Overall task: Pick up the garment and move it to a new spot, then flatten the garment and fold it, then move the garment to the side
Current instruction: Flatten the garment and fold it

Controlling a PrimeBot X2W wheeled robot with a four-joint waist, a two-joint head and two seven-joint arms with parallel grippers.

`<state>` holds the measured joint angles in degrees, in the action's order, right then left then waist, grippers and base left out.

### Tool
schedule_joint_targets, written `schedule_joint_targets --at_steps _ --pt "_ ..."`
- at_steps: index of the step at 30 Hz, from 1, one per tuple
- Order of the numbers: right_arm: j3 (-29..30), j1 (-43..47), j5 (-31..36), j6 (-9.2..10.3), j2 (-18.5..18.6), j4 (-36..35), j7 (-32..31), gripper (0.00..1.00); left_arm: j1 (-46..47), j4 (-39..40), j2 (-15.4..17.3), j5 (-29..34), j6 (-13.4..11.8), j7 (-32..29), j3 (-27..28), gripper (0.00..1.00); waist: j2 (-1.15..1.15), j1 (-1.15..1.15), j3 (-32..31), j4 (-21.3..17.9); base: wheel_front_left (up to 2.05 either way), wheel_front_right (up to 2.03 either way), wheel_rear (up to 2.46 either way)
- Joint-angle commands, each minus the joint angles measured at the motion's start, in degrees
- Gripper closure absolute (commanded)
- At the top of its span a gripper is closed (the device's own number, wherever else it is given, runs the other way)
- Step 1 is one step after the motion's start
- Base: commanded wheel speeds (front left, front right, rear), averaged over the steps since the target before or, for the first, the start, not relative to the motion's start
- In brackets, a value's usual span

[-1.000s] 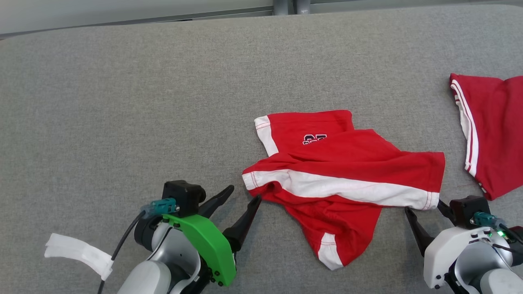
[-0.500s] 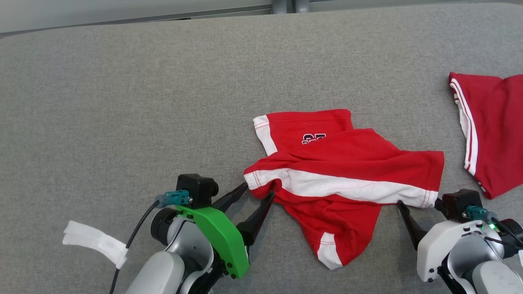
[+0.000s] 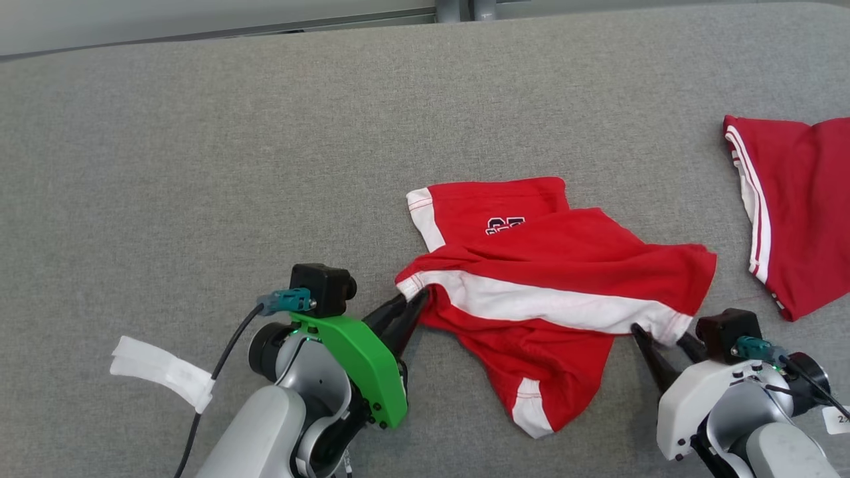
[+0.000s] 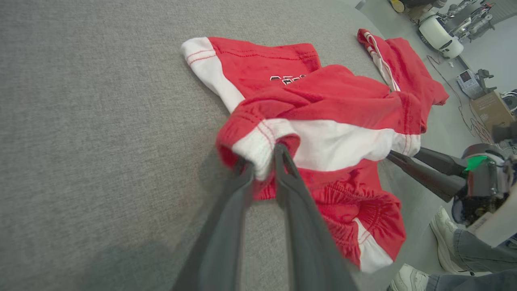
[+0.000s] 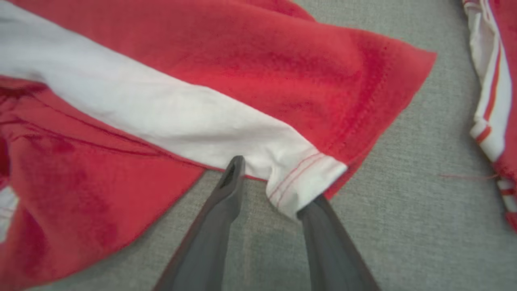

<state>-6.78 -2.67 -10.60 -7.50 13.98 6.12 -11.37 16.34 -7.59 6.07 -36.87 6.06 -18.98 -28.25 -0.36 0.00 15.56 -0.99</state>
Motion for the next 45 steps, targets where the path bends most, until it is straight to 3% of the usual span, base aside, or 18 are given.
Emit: schedule_joint_targets --at_steps 1,4,7,13,17,21,25,29,34,39,43,45 --pt "-1.57 -1.06 -2.09 0.03 0.79 -0.18 0.85 1.0 1.27 -0.59 -0.29 -0.9 0.31 0.41 -0.26 1.0 0.36 0.0 -0.44 -0.11 0.0 0.0 0.0" --pt "-2.62 -1.41 -6.61 0.02 0.73 -1.34 0.84 1.0 1.73 -0.56 0.24 -0.85 0.5 0.3 -0.6 1.0 0.36 0.0 -1.01 -0.23 0.0 0.0 0.0" --pt "-2.27 -2.06 -18.98 0.01 1.16 -6.58 -1.16 1.0 2.51 2.59 1.35 -2.2 0.76 -0.38 -0.2 1.0 0.36 0.0 -1.44 -0.36 0.0 0.0 0.0" --pt "7.97 -9.38 -37.47 -0.01 5.77 -19.15 -9.87 1.0 8.41 16.31 8.03 -9.6 0.92 -10.07 5.15 1.0 0.36 0.0 1.71 0.01 0.0 0.0 0.0" --pt "14.05 -24.65 -39.86 0.0 4.98 -17.49 -15.49 1.0 20.63 17.5 12.82 -12.9 -0.83 -19.67 9.94 1.0 0.36 0.0 7.72 1.1 0.0 0.0 0.0" --pt "16.4 -47.03 -33.46 0.0 -2.71 -7.2 -15.88 1.0 37.08 9.1 15.26 -11.23 -0.43 -23.63 11.92 1.0 0.36 0.0 14.07 1.9 0.0 0.0 0.0" --pt "20.2 -66.55 -22.4 0.06 -8.73 7.45 -8.98 1.0 50.99 -2.86 12.69 -8.12 -0.12 -18.16 13.02 1.0 0.36 0.0 16.55 2.82 0.0 0.0 0.0" --pt "26.74 -84.42 -12.69 0.12 -10.37 18.41 1.4 1.0 62.71 -11.15 11.52 -4.52 0.53 -9.87 12.95 1.0 0.36 0.0 20.49 4.31 0.0 0.0 0.0" --pt "24.59 -94.15 -13.48 0.12 -10.6 29.24 8.73 1.0 69.58 -18.16 12.35 -0.85 1.22 2.4 9.42 1.0 0.36 0.0 23.01 4.64 0.0 0.0 0.0" --pt "17.53 -86.5 -18.03 0.05 -10.88 32.75 9.15 1.0 64.77 -19.34 15.01 -5.24 1.33 9.89 -0.57 1.0 0.36 0.0 23.94 3.21 0.0 0.0 0.0" --pt "10.21 -72.87 -24.79 -0.01 -10.21 27.43 7.28 1.0 57.08 -18.81 18.71 -9.22 1.35 15.95 -8.95 1.0 0.36 0.0 22.07 1.56 0.0 0.0 0.0" --pt "6.38 -64.33 -28.33 0.0 -7.99 23.01 5.85 1.0 52.41 -17.75 20.55 -10.66 1.36 18.72 -12.95 1.0 0.36 0.0 21.33 1.01 0.0 0.0 0.0"
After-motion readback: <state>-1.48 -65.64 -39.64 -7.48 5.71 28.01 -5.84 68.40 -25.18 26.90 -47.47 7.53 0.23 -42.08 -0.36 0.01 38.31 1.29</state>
